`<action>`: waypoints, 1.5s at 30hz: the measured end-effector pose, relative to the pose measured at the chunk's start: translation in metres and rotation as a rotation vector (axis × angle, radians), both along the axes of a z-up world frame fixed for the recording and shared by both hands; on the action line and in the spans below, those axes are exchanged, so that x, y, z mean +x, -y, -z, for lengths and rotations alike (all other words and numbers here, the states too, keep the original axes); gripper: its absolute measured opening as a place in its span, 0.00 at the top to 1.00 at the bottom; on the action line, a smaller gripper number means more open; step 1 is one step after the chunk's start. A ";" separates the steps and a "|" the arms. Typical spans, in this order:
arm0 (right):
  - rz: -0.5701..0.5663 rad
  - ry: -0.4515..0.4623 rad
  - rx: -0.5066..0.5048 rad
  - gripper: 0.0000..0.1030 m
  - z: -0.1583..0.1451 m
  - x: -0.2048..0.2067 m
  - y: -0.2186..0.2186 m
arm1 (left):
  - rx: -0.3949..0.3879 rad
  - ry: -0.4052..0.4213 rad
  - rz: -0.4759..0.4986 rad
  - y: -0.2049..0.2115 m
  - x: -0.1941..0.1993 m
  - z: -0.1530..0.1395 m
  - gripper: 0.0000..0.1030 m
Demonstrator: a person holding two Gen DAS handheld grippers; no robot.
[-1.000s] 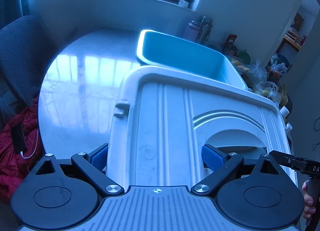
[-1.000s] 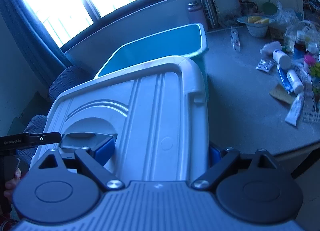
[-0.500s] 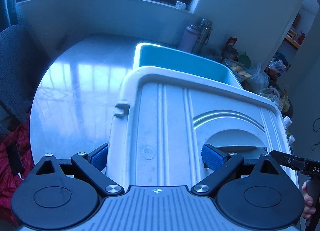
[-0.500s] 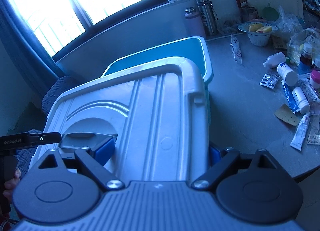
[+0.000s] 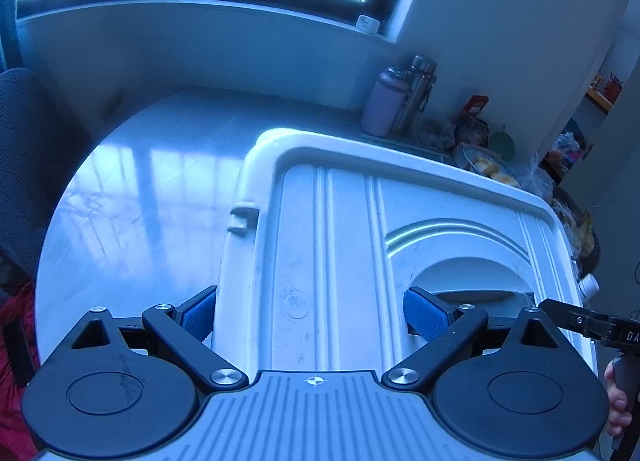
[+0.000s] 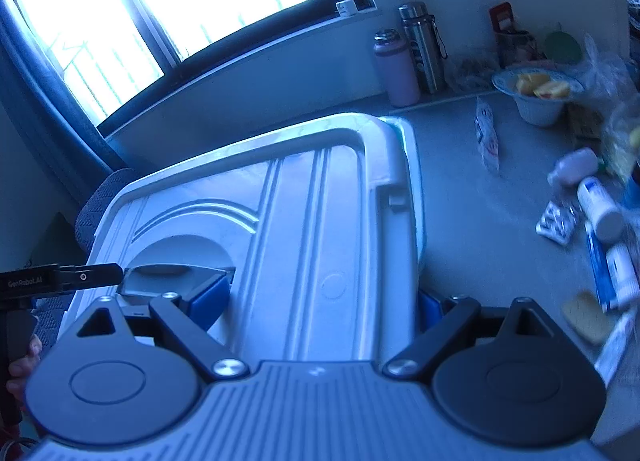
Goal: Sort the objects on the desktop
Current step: 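Hold the lid with both tools and lower it over the teal tub opening, then open both tools to release the lid onto the tub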
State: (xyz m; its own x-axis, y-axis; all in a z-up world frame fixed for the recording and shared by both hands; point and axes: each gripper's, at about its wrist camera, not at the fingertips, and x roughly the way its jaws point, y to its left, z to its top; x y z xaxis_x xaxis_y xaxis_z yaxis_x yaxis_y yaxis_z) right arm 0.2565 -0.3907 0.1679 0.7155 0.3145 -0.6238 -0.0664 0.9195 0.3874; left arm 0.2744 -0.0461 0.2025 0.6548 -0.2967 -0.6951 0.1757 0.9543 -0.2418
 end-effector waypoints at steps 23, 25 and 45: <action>-0.034 -0.013 -0.014 0.10 0.018 0.100 0.017 | -0.009 -0.045 -0.051 0.027 0.110 0.021 0.05; -0.035 -0.014 -0.014 0.10 0.018 0.103 0.016 | -0.008 -0.046 -0.052 0.027 0.113 0.021 0.05; -0.034 -0.010 -0.026 0.11 0.012 0.106 0.013 | -0.009 -0.041 -0.053 0.020 0.127 0.025 0.04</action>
